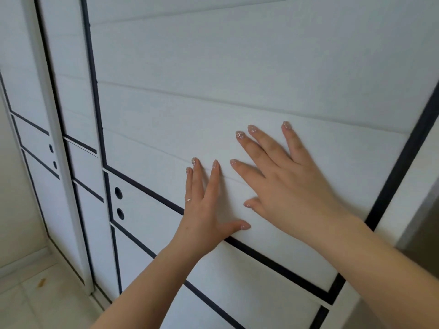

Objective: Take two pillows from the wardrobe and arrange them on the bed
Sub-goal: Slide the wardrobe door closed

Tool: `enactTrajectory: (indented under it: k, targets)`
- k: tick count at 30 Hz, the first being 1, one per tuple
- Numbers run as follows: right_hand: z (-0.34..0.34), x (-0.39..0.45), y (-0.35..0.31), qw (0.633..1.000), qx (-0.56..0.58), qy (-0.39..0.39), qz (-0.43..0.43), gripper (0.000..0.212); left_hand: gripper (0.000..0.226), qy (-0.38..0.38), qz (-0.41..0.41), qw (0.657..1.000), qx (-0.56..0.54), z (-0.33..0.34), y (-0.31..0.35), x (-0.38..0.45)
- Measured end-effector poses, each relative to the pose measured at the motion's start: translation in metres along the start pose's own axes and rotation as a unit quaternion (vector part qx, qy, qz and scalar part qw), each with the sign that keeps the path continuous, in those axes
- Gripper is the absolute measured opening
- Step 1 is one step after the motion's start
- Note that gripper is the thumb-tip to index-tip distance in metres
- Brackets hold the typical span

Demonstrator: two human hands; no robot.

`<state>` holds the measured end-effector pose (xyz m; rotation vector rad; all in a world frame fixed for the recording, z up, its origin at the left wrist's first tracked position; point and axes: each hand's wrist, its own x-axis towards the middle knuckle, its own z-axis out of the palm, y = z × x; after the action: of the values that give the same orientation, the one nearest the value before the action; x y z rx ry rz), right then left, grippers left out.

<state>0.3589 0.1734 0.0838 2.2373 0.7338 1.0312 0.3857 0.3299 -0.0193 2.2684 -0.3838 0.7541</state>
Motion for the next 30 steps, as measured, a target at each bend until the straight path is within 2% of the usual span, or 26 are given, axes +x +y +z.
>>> enactTrajectory:
  k: [14, 19, 23, 30]
  targets:
    - [-0.02, -0.094, 0.049, 0.999, -0.035, -0.027, 0.02, 0.079, 0.128, 0.009, 0.034, 0.999, -0.002, 0.05, 0.086, -0.038]
    - [-0.025, -0.122, 0.063, 0.998, -0.056, -0.039, 0.016, 0.083, 0.118, 0.015, 0.029, 0.999, 0.007, 0.067, 0.119, -0.053]
    - [-0.031, -0.142, 0.074, 0.999, -0.046, -0.015, 0.013, 0.06, 0.118, 0.024, 0.027, 0.999, -0.006, 0.087, 0.156, -0.069]
    - [-0.047, -0.182, 0.096, 1.0, 0.017, -0.019, 0.008, 0.063, 0.117, 0.022, -0.005, 1.0, -0.022, 0.112, 0.209, -0.093]
